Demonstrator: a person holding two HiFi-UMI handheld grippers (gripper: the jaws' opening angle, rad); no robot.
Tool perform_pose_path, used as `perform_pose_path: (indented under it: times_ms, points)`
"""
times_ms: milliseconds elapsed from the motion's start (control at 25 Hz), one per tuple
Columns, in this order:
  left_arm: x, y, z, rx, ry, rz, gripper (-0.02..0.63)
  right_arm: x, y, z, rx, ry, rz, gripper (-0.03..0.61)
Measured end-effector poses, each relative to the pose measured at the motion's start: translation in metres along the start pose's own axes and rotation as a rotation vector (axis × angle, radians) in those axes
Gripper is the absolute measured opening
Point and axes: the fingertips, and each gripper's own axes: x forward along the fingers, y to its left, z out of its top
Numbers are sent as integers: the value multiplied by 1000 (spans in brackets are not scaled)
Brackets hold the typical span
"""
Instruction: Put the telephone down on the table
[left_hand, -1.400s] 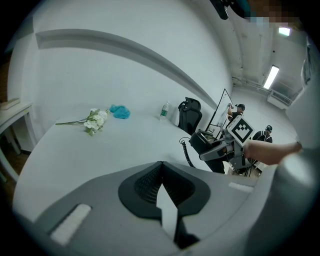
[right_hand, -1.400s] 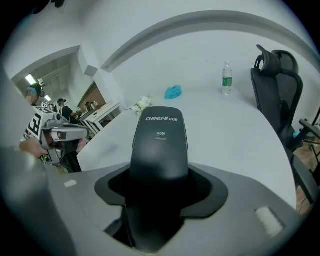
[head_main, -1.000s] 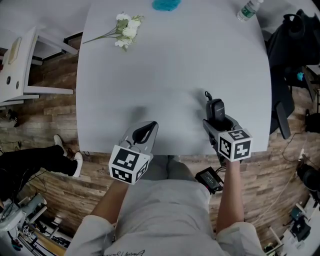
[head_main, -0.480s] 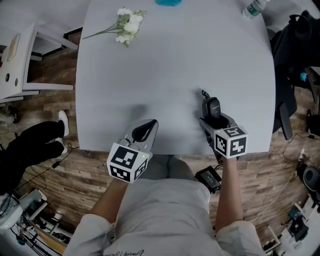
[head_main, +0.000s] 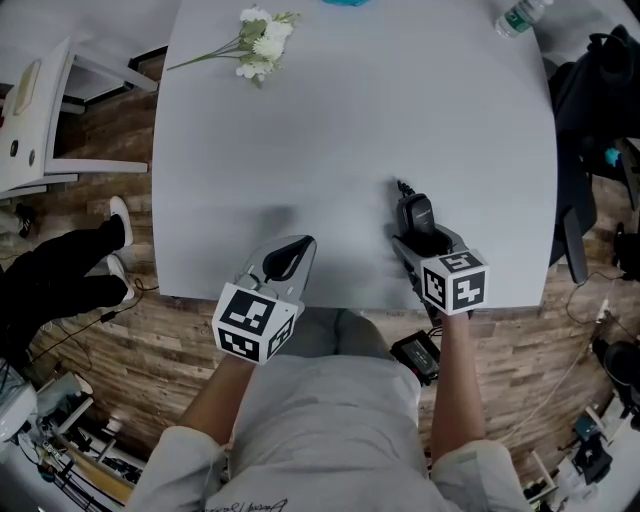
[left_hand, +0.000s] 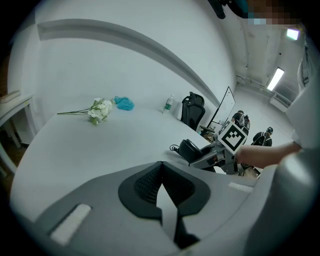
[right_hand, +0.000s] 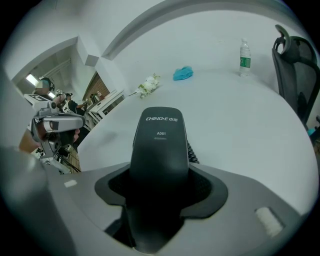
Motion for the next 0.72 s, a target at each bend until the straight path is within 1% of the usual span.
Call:
perform_pose_path:
  times_ms: [360, 720]
  points:
    - [2, 4, -2, -7, 5, 0, 17, 12, 8, -5, -43, 37, 11, 282]
    - [3, 6, -3, -15, 6, 6, 17, 18, 15, -7, -81, 53, 9, 284]
